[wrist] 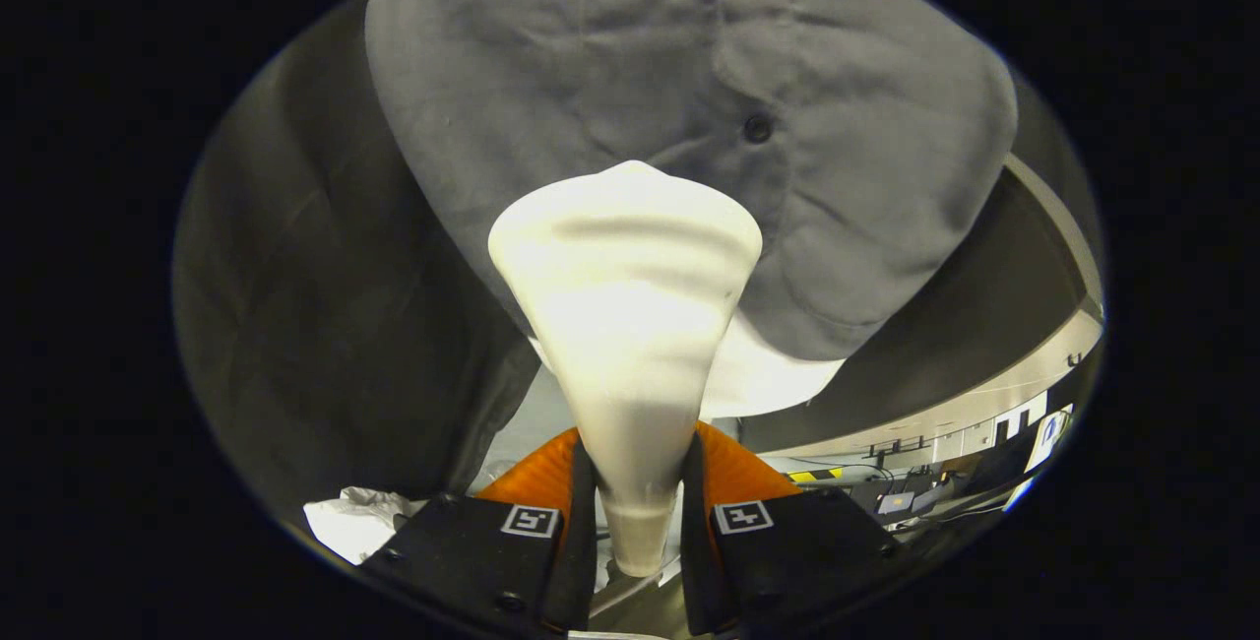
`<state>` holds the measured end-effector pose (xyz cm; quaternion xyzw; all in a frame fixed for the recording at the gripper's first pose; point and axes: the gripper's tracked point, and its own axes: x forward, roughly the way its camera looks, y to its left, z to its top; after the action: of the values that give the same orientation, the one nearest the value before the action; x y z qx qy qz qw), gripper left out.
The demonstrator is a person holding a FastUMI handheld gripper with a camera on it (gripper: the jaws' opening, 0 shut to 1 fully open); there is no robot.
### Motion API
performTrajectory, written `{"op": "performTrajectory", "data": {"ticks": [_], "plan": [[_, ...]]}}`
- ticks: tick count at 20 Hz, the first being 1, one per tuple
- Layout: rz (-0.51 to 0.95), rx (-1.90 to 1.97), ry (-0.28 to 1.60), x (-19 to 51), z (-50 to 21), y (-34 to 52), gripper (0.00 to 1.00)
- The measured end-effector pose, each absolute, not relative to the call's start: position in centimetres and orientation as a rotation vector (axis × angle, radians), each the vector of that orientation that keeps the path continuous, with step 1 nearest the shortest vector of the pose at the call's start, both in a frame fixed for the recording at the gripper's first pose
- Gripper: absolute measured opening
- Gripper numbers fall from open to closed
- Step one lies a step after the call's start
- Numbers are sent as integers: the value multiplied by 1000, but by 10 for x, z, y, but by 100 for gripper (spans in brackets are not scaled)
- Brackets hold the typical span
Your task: Iron the clothes twice with a garment steamer, once on the left side and once on the right side.
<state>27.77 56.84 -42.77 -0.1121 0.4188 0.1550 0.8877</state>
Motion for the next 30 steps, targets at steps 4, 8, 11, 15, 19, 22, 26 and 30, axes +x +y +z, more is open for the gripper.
{"op": "performTrajectory", "data": {"ticks": [4,8,11,15,19,22,26,30], "plan": [[290,-190,770,280,-362,542,43],[256,-140,631,280,-281,496,43],[207,-97,531,276,-224,461,43],[130,-51,394,265,-153,409,43],[56,-23,289,249,-96,362,43],[25,-17,217,239,-60,338,43],[10,-18,134,220,-22,321,43],[-5,-5,77,205,2,306,43]]}}
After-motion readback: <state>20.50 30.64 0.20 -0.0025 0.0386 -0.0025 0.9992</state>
